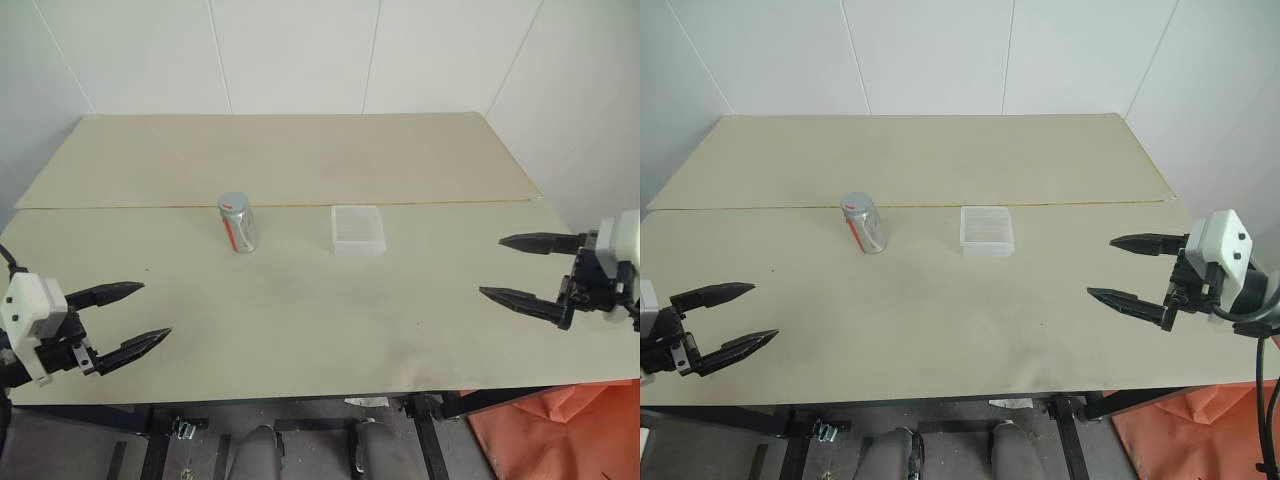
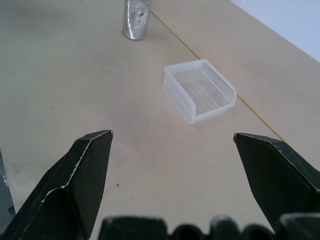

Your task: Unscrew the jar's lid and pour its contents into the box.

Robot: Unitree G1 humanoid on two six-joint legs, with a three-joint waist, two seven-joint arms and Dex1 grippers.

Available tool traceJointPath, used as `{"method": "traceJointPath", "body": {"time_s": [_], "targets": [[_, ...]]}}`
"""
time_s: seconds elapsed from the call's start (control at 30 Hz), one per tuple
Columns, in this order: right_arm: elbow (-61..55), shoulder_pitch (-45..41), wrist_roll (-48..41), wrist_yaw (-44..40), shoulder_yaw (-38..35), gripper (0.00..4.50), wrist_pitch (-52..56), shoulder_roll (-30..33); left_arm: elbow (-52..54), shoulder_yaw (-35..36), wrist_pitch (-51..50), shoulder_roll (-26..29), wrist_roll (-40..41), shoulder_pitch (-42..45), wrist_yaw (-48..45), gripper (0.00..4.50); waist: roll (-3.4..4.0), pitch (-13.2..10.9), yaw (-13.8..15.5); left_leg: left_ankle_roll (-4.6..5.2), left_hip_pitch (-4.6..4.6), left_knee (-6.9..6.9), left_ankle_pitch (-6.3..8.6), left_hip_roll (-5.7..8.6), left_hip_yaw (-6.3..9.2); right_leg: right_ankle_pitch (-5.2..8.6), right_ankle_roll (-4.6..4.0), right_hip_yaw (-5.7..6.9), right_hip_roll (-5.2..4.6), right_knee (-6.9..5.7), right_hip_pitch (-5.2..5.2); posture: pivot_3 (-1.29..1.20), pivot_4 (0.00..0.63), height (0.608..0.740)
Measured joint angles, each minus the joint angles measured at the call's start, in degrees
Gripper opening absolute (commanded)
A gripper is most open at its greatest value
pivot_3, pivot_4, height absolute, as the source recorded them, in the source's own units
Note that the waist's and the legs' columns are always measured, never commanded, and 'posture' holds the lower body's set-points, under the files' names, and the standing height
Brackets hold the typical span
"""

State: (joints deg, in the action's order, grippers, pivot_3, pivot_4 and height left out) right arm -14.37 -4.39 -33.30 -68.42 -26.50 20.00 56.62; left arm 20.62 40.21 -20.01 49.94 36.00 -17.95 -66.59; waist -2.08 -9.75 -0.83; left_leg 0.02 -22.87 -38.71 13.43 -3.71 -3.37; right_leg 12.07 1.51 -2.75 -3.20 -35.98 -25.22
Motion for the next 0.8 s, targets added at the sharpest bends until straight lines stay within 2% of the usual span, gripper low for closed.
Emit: {"method": "traceJointPath", "body": {"time_s": [0.23, 0.4, 0.57, 0.67, 0.8], "targets": [[1.1, -1.7, 0.5, -0.1, 1.3, 4.50, -0.7, 0.0, 1.1, 0.0, 0.2, -1.5, 0.0, -0.9, 1.3, 4.47, 0.00, 0.0, 0.0, 0.00, 0.01, 0.00, 0.00, 0.00, 0.00, 0.00, 0.00, 0.00, 0.00, -0.01, 0.00, 0.00, 0.150, 0.740], [1.8, -2.8, 0.5, -0.7, 1.6, 4.50, -0.9, 0.0, 0.8, -2.2, 4.8, -7.5, -3.8, 3.0, 8.0, 4.47, 0.01, 0.0, 0.3, 0.00, 0.01, -0.04, 0.00, 0.02, 0.01, -0.01, 0.00, 0.00, 0.00, -0.03, 0.06, 0.00, 0.150, 0.740], [2.6, -4.3, 0.8, -0.6, 4.1, 4.50, -2.3, -1.4, -4.6, -8.3, 15.3, -19.8, -12.6, 11.1, 20.7, 4.47, -0.01, 0.1, 0.3, 0.01, 0.04, -0.14, -0.01, 0.06, 0.05, -0.11, 0.05, -0.02, 0.02, -0.01, 0.22, 0.00, 0.150, 0.740], [2.4, -4.6, 0.9, 0.4, 5.8, 4.50, -2.6, -3.3, -8.5, -13.3, 19.4, -23.0, -17.5, 13.9, 25.0, 4.47, -0.01, 0.1, 0.2, 0.01, 0.02, -0.14, -0.01, 0.10, 0.05, -0.30, 0.36, -0.07, 0.02, -0.01, 0.22, 0.00, 0.150, 0.740], [-1.6, -4.4, 0.6, 2.5, 8.2, 4.50, -1.5, -4.8, -14.7, -18.8, 21.3, -23.7, -20.9, 19.8, 27.7, 4.47, -0.01, 0.1, 0.2, 0.01, 0.03, -0.14, -0.01, 0.09, 0.09, -0.34, 0.40, -0.07, 0.05, -0.04, 0.21, 0.00, 0.150, 0.740]]}}
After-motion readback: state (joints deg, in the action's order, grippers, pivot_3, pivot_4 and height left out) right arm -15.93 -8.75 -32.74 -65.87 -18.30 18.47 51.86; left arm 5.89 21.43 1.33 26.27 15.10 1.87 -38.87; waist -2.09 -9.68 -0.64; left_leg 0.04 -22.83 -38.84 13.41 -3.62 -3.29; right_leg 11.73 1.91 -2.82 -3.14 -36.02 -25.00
